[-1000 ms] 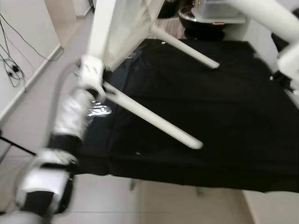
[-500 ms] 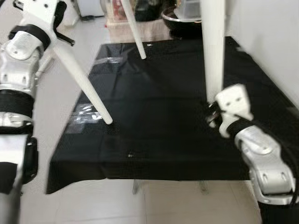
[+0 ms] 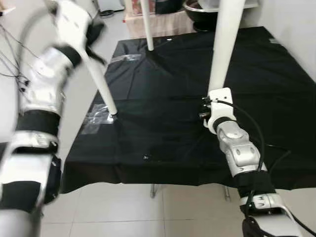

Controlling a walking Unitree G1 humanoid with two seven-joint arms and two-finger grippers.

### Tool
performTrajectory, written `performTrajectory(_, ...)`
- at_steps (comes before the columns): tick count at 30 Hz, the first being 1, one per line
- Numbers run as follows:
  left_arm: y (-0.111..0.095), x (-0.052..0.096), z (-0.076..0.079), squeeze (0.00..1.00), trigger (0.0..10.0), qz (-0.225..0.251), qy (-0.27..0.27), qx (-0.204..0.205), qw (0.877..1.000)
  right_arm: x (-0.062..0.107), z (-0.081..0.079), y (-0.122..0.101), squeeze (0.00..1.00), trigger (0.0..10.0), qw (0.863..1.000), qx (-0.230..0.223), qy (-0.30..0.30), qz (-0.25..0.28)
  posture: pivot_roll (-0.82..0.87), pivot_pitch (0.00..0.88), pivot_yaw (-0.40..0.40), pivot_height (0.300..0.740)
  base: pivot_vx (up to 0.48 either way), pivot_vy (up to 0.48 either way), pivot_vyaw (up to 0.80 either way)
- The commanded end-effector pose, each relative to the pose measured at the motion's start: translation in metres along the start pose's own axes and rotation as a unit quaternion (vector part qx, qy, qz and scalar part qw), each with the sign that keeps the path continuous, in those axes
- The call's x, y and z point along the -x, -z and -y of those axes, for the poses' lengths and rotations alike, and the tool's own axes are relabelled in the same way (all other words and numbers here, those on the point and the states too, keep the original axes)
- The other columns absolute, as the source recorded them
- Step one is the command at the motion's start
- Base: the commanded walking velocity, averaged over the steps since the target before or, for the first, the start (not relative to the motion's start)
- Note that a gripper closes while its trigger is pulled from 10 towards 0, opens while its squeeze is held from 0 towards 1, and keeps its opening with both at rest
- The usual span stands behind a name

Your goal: Building children table

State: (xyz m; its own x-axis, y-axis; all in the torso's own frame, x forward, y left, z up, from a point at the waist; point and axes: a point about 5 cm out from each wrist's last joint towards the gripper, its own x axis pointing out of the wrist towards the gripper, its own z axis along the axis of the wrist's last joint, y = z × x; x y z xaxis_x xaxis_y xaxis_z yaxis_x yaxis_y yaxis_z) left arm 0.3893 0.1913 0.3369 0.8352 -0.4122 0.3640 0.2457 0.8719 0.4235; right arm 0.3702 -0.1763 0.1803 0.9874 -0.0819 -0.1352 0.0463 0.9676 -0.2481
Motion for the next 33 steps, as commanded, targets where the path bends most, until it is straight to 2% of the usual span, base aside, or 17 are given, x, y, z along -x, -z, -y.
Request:
performTrajectory(1,-0.006,0.002,-0.005,0.0,10.0,0.012,0.002,0.0,1.0,0.001,0.009,0.04,0.0,10.0,0.995,0.043,0.041,-0.082,-0.08,0.138,0.087,0.74,0.0,0.0,0.0)
performTrajectory(2,0.002,0.006,0.007,1.0,10.0,0.006,0.023,0.018,1.0,0.002,0.013,0.039,1.0,10.0,0.996,0.028,0.044,-0.07,-0.09,0.145,0.087,0.74,0.0,0.0,0.0)
performTrajectory(4,0.012,0.011,0.021,1.0,10.0,-0.001,0.049,0.043,0.998,0.005,0.018,0.037,1.0,10.0,0.997,0.013,0.047,-0.056,-0.09,0.145,0.087,0.74,0.0,0.0,0.0)
performTrajectory(6,0.023,0.023,0.045,1.0,10.0,-0.006,0.072,0.091,0.993,0.025,0.023,0.042,1.0,10.0,0.998,0.023,0.047,-0.029,-0.11,0.143,0.075,0.74,0.0,0.0,0.0)
performTrajectory(9,0.026,0.03,0.056,1.0,10.0,-0.006,0.082,0.11,0.99,0.037,0.026,0.045,1.0,10.0,0.998,0.025,0.049,-0.018,-0.11,0.14,0.073,0.74,0.0,0.0,0.0)
performTrajectory(12,0.035,0.05,0.079,1.0,10.0,-0.019,0.094,0.138,0.986,0.061,0.031,0.052,1.0,10.0,0.998,0.017,0.059,0.007,-0.12,0.131,0.071,0.74,0.0,0.0,0.0)
performTrajectory(13,0.035,0.05,0.079,1.0,10.0,-0.019,0.094,0.138,0.986,0.061,0.031,0.052,1.0,10.0,0.998,0.017,0.059,0.007,-0.12,0.131,0.071,0.74,0.0,0.0,0.0)
performTrajectory(16,0.043,0.063,0.094,1.0,10.0,-0.033,0.094,0.15,0.984,0.074,0.033,0.052,1.0,10.0,0.998,0.023,0.056,0.034,-0.12,0.121,0.069,0.74,0.0,0.0,0.0)
performTrajectory(18,0.051,0.081,0.112,1.0,10.0,-0.05,0.078,0.171,0.981,0.087,0.037,0.05,1.0,10.0,0.996,0.021,0.058,0.069,-0.11,0.112,0.063,0.74,0.0,0.0,0.0)
performTrajectory(22,0.052,0.084,0.115,1.0,10.0,-0.053,0.073,0.174,0.981,0.088,0.038,0.05,1.0,10.0,0.995,0.019,0.058,0.073,-0.11,0.108,0.062,0.74,0.0,0.0,0.0)
performTrajectory(24,0.066,0.097,0.118,1.0,10.0,-0.093,0.008,0.156,0.983,0.098,0.032,0.056,1.0,10.0,0.996,0.01,0.045,0.072,-0.11,0.091,0.056,0.74,0.0,0.0,0.0)
performTrajectory(25,0.078,0.105,0.122,0.5,10.0,-0.131,-0.018,0.129,0.983,0.102,0.024,0.058,0.97,10.0,0.997,0.001,0.023,0.073,-0.11,0.087,0.056,0.74,0.0,0.0,0.0)
performTrajectory(26,0.086,0.114,0.128,0.0,10.0,-0.164,-0.026,0.111,0.98,0.106,0.017,0.058,0.48,10.0,0.997,-0.006,0.005,0.077,-0.11,0.083,0.058,0.74,0.0,0.0,0.0)
performTrajectory(27,0.095,0.125,0.132,0.0,10.0,-0.187,-0.038,0.106,0.976,0.108,0.008,0.055,0.0,10.0,0.996,-0.015,-0.015,0.085,-0.11,0.078,0.057,0.74,0.0,0.0,0.0)
performTrajectory(28,0.095,0.125,0.132,0.0,10.0,-0.187,-0.038,0.106,0.976,0.108,0.008,0.055,0.0,10.0,0.996,-0.015,-0.015,0.085,-0.11,0.078,0.057,0.74,0.0,0.0,0.0)
performTrajectory(31,0.105,0.146,0.137,0.0,10.0,-0.215,-0.059,0.097,0.97,0.11,-0.006,0.051,0.0,10.0,0.994,-0.035,-0.04,0.096,-0.11,0.067,0.054,0.74,0.0,0.0,0.0)
performTrajectory(33,0.112,0.16,0.141,0.0,10.0,-0.24,-0.071,0.123,0.96,0.108,-0.011,0.055,0.0,10.0,0.993,-0.064,-0.049,0.091,-0.1,0.058,0.047,0.74,0.0,0.0,0.0)
